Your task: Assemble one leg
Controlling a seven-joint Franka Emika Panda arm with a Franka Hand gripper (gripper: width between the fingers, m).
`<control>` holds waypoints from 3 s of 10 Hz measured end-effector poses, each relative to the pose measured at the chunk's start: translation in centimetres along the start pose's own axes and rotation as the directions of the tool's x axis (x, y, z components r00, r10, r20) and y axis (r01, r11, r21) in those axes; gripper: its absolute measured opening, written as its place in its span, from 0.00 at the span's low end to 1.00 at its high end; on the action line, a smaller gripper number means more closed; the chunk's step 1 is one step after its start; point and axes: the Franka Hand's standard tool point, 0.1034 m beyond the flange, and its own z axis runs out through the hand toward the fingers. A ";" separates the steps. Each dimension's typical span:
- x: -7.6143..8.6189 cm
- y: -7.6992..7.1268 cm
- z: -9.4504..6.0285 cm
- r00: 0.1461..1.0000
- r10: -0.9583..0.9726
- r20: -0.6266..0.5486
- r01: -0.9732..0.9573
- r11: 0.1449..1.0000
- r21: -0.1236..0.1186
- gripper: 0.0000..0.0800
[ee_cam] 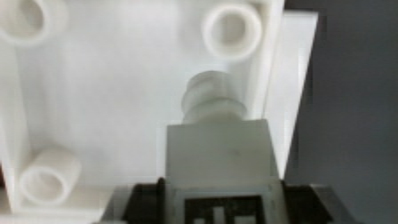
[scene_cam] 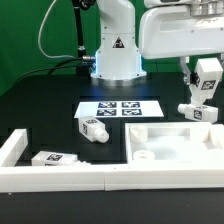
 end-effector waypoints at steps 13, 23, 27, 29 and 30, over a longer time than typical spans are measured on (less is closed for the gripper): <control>4.2 1.0 1.7 0.913 -0.086 -0.400 0.079 0.996 -0.033 0.35; 5.7 -0.6 5.5 0.904 -0.107 -0.414 0.102 0.994 -0.034 0.35; 5.7 0.1 5.6 0.903 -0.120 -0.413 0.111 0.993 -0.045 0.35; 5.8 0.0 5.7 0.902 -0.123 -0.413 0.114 0.992 -0.046 0.35; 5.7 0.0 5.9 0.903 -0.123 -0.411 0.114 0.992 -0.046 0.35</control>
Offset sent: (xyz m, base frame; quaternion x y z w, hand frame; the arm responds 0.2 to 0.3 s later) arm 0.0730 0.0044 0.0006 0.0625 0.1181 -0.0092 0.9910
